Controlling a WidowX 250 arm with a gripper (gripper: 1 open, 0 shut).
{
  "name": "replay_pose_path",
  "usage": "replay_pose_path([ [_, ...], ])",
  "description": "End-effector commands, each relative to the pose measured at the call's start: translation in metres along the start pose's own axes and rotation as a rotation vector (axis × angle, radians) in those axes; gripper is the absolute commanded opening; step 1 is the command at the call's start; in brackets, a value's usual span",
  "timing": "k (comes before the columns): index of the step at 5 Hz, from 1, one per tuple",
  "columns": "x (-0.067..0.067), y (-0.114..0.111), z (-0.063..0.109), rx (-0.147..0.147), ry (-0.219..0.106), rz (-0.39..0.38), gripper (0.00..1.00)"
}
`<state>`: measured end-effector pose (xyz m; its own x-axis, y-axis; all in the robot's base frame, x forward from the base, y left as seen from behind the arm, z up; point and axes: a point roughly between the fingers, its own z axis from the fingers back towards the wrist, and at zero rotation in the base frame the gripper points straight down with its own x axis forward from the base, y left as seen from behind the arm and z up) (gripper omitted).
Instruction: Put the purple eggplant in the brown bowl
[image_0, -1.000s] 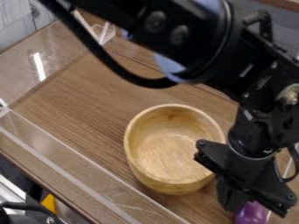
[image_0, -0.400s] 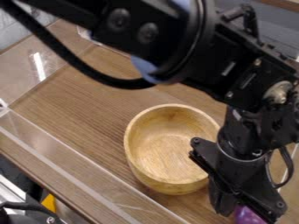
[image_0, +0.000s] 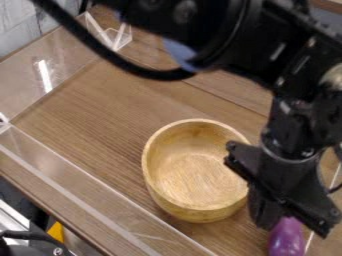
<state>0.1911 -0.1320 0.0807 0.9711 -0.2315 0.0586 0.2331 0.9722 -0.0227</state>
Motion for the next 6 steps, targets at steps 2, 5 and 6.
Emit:
replay_pose_path([
  [2,0.022,0.006,0.065,-0.025,-0.116,-0.019,0.00],
  [5,0.032,0.028,0.095,-0.005,-0.166,0.085,1.00],
  [6,0.028,0.008,0.080,-0.007,-0.146,0.061,0.00],
])
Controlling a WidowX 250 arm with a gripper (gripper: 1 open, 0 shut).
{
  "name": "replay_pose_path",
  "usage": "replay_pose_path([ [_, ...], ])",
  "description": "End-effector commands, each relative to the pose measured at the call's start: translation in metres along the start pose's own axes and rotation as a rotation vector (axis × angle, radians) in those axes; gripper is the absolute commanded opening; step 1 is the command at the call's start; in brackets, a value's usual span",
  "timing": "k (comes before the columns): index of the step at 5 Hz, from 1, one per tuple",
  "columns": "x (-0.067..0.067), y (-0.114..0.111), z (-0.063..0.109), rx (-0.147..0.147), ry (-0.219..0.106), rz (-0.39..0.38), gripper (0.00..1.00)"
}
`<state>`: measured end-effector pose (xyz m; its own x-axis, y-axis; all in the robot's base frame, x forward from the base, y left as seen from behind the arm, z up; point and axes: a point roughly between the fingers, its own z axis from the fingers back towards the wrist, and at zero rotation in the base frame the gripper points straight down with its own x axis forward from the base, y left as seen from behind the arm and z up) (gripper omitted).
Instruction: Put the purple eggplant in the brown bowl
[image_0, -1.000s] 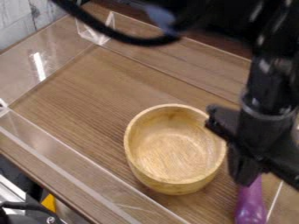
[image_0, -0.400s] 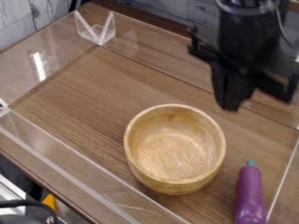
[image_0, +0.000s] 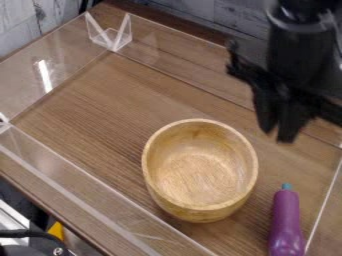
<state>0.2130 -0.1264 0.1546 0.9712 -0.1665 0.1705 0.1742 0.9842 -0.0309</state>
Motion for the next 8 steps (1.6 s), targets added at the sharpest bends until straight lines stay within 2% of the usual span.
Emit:
replay_pose_path([
  [1,-0.001,-0.008,-0.004,0.003,-0.024,-0.011,0.00],
  [2,-0.005,-0.004,-0.010,0.008,-0.023,-0.010,1.00],
  [3,-0.007,0.001,-0.011,0.013,-0.024,-0.006,1.00],
  [5,-0.011,0.001,-0.031,0.027,-0.018,0.117,1.00],
  [7,-0.003,-0.013,-0.049,0.037,-0.018,0.197,1.00],
  [8,0.006,-0.019,-0.047,0.041,-0.015,0.223,1.00],
])
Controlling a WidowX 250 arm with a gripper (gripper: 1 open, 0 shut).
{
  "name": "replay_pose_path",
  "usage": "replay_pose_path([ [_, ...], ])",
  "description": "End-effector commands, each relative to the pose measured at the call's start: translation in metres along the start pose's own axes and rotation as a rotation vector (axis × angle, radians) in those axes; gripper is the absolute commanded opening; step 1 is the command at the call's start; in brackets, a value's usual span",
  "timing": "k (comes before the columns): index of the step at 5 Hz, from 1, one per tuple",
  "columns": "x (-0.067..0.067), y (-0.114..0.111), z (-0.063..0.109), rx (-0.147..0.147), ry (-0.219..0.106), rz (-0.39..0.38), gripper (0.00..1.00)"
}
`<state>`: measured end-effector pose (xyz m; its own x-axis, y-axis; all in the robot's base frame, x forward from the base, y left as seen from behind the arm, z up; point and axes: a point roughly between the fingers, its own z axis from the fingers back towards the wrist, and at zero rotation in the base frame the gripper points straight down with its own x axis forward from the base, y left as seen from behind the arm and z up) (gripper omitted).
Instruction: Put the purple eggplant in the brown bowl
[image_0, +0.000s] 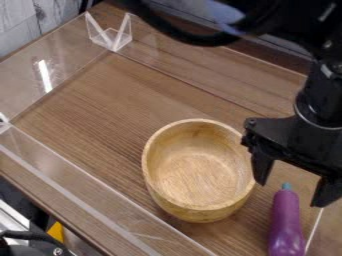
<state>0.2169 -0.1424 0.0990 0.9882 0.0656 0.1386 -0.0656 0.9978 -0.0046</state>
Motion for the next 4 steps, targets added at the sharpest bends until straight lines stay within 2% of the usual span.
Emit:
replay_pose_path([
  [1,0.008,-0.004,-0.004,-0.029,-0.039,0.006,1.00],
  [3,0.011,-0.009,-0.017,-0.040,-0.038,0.000,1.00],
  [4,0.000,-0.008,-0.017,-0.040,-0.038,0.012,1.00],
])
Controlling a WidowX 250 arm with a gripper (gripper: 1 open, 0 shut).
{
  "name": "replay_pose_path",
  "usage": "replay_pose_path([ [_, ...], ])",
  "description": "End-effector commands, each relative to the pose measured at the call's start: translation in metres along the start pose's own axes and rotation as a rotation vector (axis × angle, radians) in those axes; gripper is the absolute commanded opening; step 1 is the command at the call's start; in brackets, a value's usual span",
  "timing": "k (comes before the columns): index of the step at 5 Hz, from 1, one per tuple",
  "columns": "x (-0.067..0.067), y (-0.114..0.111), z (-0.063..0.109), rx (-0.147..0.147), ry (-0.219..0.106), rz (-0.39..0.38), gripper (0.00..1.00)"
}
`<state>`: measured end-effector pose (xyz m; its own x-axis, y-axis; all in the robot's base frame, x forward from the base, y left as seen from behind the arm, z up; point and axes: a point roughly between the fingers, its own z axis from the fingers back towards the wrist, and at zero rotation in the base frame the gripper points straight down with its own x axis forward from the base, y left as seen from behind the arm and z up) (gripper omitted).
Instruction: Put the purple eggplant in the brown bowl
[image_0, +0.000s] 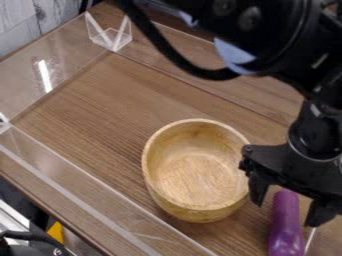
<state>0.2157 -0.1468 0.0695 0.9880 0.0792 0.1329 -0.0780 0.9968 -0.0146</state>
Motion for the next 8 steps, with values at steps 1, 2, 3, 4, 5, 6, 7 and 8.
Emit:
replay_pose_path([
  [1,-0.004,-0.004,0.014,-0.031,-0.043,0.006,1.00],
  [2,-0.002,-0.008,0.007,-0.028,-0.043,0.027,1.00],
  [3,0.000,-0.011,0.001,-0.023,-0.041,0.047,1.00],
  [4,0.003,-0.013,-0.003,-0.022,-0.039,0.039,1.00],
  [5,0.006,-0.013,-0.007,-0.021,-0.036,0.030,1.00],
  [6,0.009,-0.013,-0.011,-0.019,-0.034,0.021,1.00],
  [7,0.007,-0.010,-0.022,-0.004,-0.034,0.105,1.00],
  [8,0.004,-0.008,-0.033,0.014,-0.034,0.188,1.00],
])
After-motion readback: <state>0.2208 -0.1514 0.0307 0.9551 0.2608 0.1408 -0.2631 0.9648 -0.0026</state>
